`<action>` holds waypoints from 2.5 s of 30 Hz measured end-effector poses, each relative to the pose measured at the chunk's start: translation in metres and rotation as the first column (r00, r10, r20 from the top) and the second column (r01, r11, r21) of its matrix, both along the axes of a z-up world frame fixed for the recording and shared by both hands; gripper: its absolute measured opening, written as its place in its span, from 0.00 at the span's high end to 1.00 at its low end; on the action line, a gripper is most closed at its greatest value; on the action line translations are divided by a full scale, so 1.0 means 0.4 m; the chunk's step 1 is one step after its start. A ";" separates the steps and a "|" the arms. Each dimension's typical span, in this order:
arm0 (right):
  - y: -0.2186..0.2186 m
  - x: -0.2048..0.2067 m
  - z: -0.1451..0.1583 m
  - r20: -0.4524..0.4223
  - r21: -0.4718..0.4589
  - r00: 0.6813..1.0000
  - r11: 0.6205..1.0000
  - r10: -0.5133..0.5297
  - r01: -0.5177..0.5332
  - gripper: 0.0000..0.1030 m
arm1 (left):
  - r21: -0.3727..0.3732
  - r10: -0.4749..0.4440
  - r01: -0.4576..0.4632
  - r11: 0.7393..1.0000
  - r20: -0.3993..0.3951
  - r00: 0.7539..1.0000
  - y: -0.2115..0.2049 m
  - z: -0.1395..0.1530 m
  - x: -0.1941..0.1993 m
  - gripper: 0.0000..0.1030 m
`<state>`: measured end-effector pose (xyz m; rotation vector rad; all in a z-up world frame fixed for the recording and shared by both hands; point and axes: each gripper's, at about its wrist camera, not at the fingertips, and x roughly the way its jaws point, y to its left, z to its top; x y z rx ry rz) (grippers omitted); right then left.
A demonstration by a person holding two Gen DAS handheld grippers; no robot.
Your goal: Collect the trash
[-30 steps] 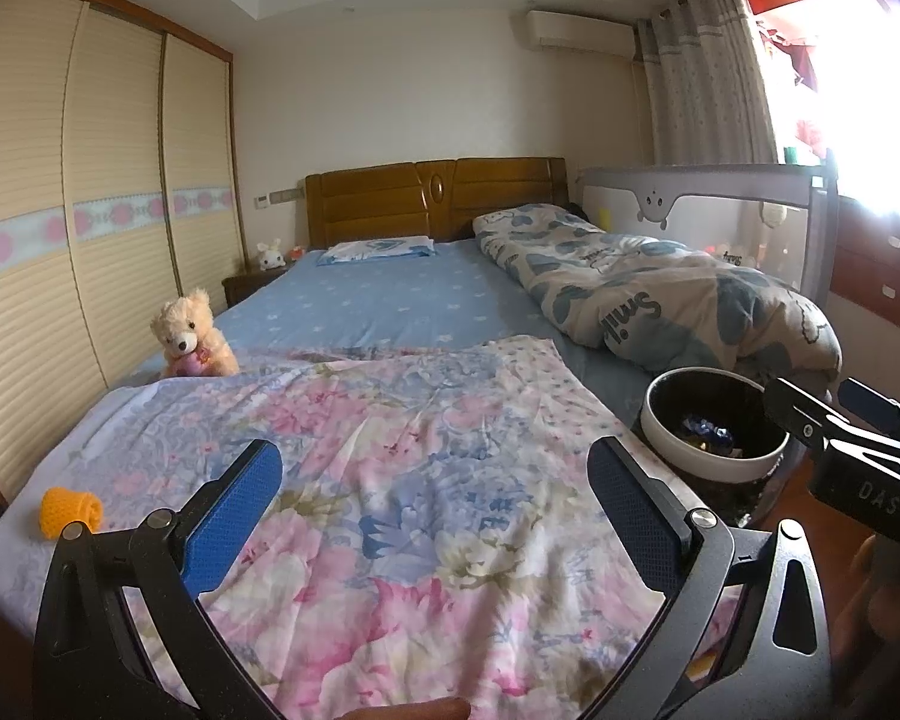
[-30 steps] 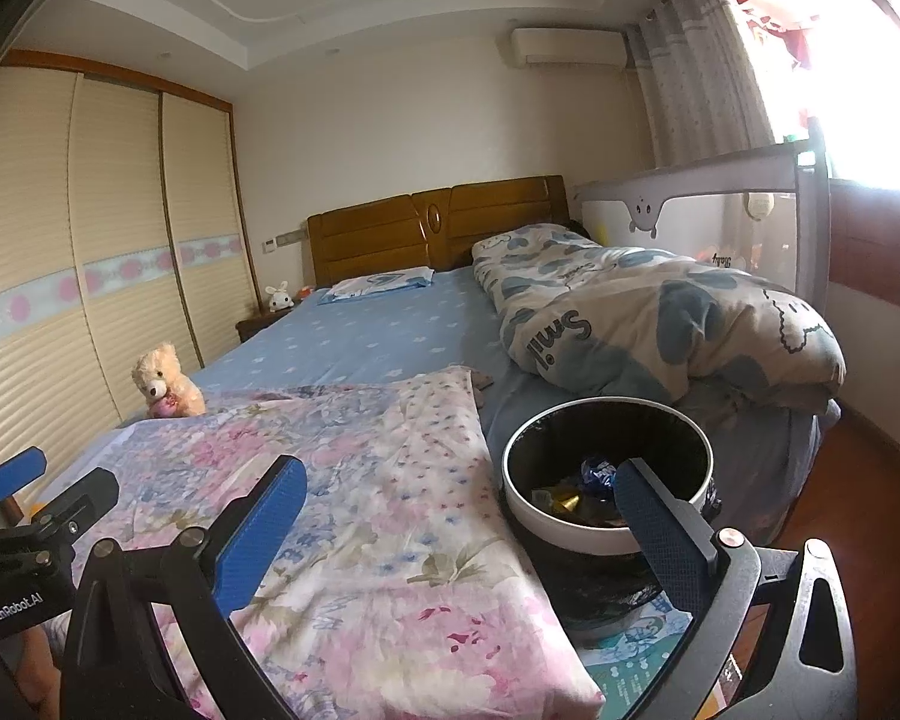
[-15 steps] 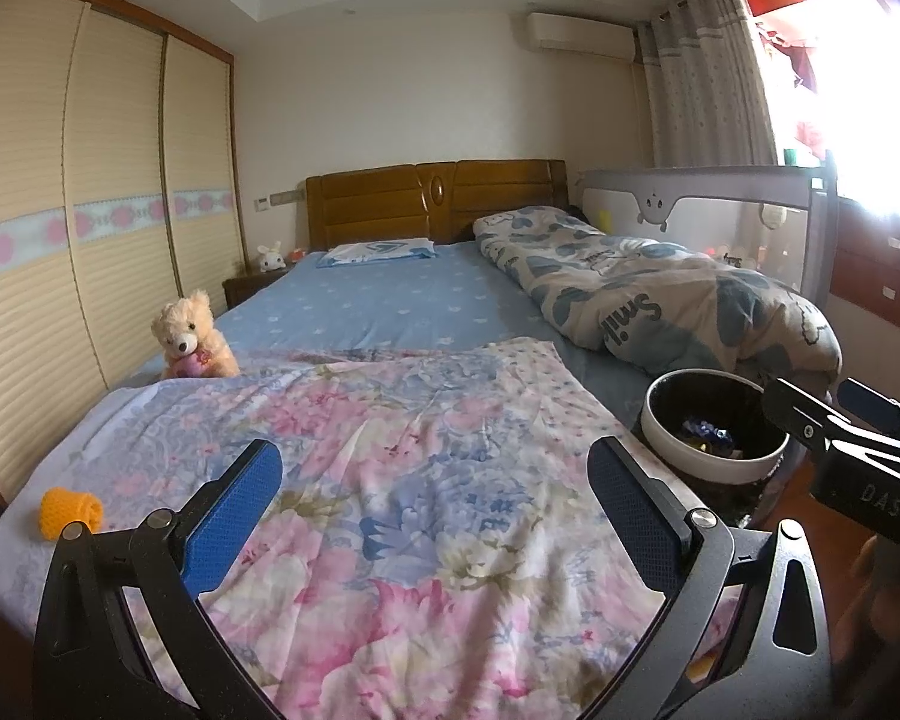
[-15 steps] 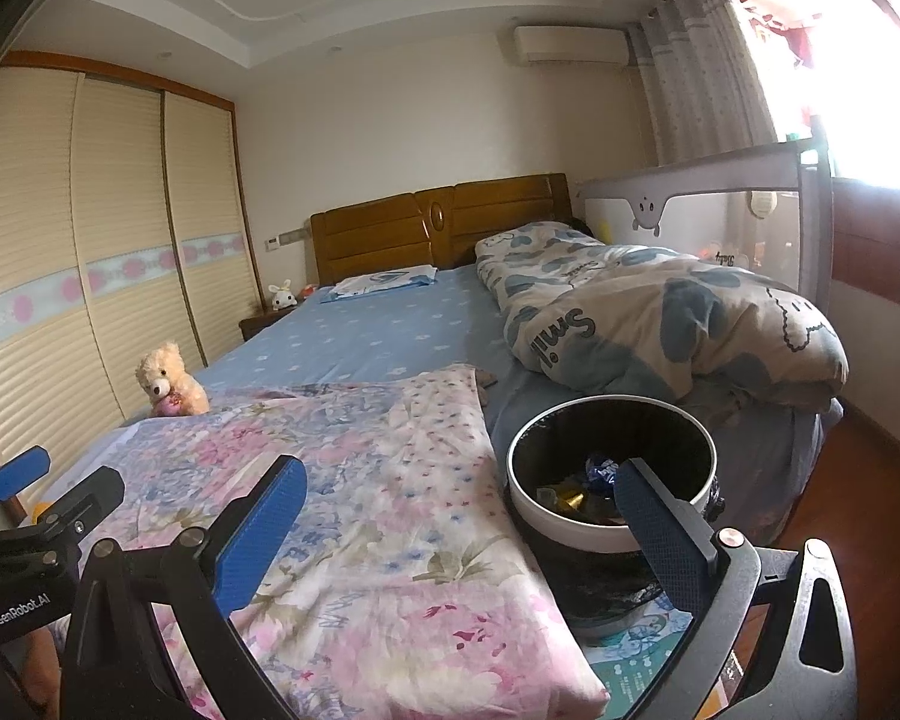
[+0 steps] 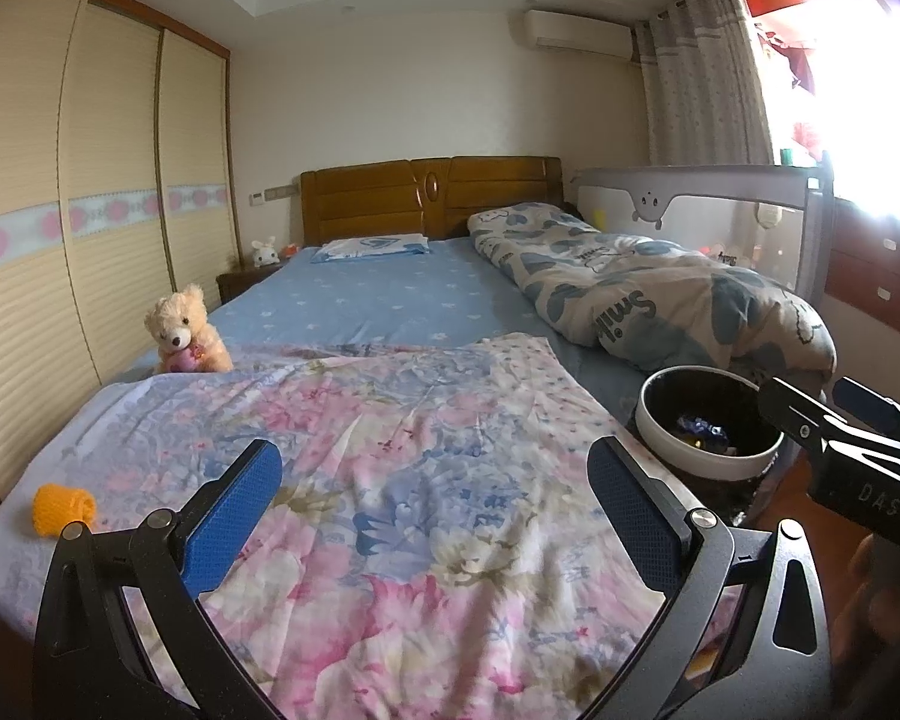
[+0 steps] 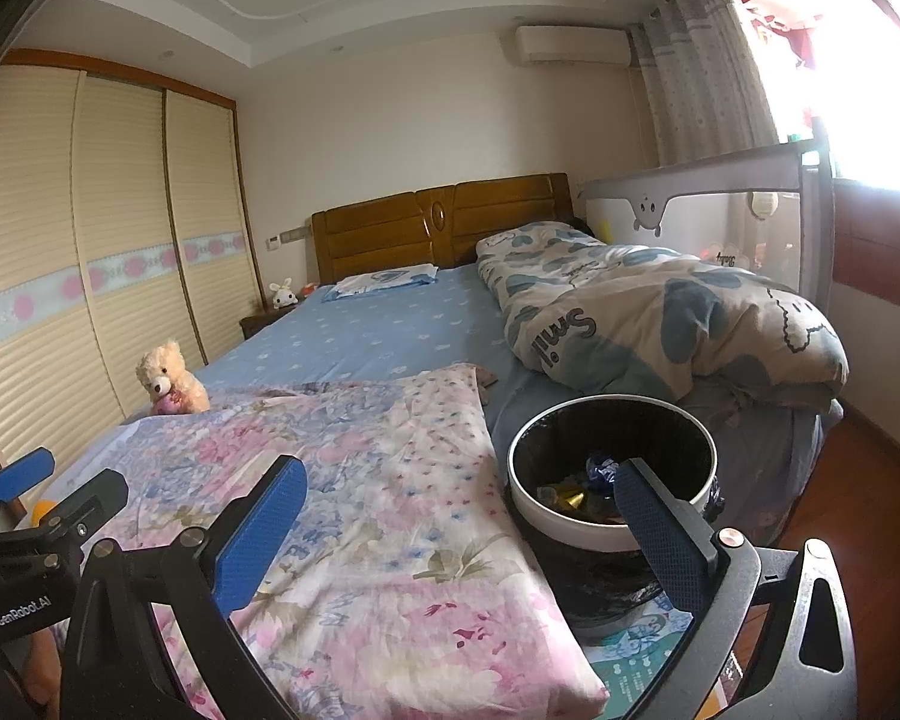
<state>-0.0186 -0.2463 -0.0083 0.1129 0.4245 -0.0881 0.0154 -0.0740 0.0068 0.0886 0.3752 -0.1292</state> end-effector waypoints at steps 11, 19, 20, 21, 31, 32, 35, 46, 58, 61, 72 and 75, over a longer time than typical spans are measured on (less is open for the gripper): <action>0.003 -0.002 0.003 -0.003 -0.001 1.000 1.000 0.002 -0.002 0.00 | 0.000 -0.007 0.007 1.000 -0.004 1.000 -0.003 -0.005 -0.001 0.00; 0.001 -0.001 0.002 -0.003 -0.001 1.000 1.000 0.002 -0.002 0.00 | 0.004 -0.013 0.013 1.000 -0.006 1.000 -0.007 -0.006 -0.002 0.00; 0.000 0.000 0.001 -0.003 -0.001 1.000 1.000 0.001 -0.001 0.00 | 0.005 -0.012 0.012 1.000 -0.006 1.000 -0.008 -0.006 -0.002 0.00; 0.001 -0.002 0.002 -0.002 -0.001 1.000 1.000 0.002 -0.002 0.00 | 0.005 -0.012 0.012 1.000 -0.006 1.000 -0.008 -0.006 -0.003 0.00; 0.002 -0.001 0.002 -0.003 0.000 1.000 1.000 0.003 -0.003 0.00 | 0.003 -0.012 0.012 1.000 -0.009 1.000 -0.011 -0.009 0.000 0.00; 0.002 -0.001 0.002 -0.002 0.000 1.000 1.000 0.003 -0.003 0.00 | 0.003 -0.012 0.012 1.000 -0.008 1.000 -0.011 -0.009 -0.001 0.00; 0.002 -0.002 0.002 -0.002 0.001 1.000 1.000 0.005 -0.005 0.00 | 0.003 -0.013 0.013 1.000 -0.008 1.000 -0.010 -0.009 0.000 0.00; 0.009 0.000 0.003 -0.002 0.003 1.000 1.000 0.011 -0.011 0.00 | 0.004 -0.013 0.014 1.000 -0.010 1.000 -0.011 -0.010 0.001 0.00; 0.012 0.003 0.004 -0.005 0.004 1.000 1.000 0.011 -0.011 0.00 | 0.004 -0.016 0.016 1.000 -0.014 1.000 -0.012 -0.015 0.001 0.00; 0.013 0.004 0.004 -0.007 0.007 1.000 1.000 0.013 -0.013 0.00 | 0.004 -0.015 0.015 1.000 -0.014 1.000 -0.012 -0.014 0.001 0.00; 0.020 0.015 -0.006 -0.023 0.016 0.999 1.000 0.022 -0.022 0.00 | 0.005 -0.022 0.022 1.000 -0.028 0.999 -0.011 -0.037 0.010 0.00; 0.019 0.022 -0.010 -0.032 0.019 0.999 1.000 0.024 -0.023 0.00 | 0.003 -0.025 0.025 1.000 -0.037 0.999 -0.010 -0.043 0.016 0.00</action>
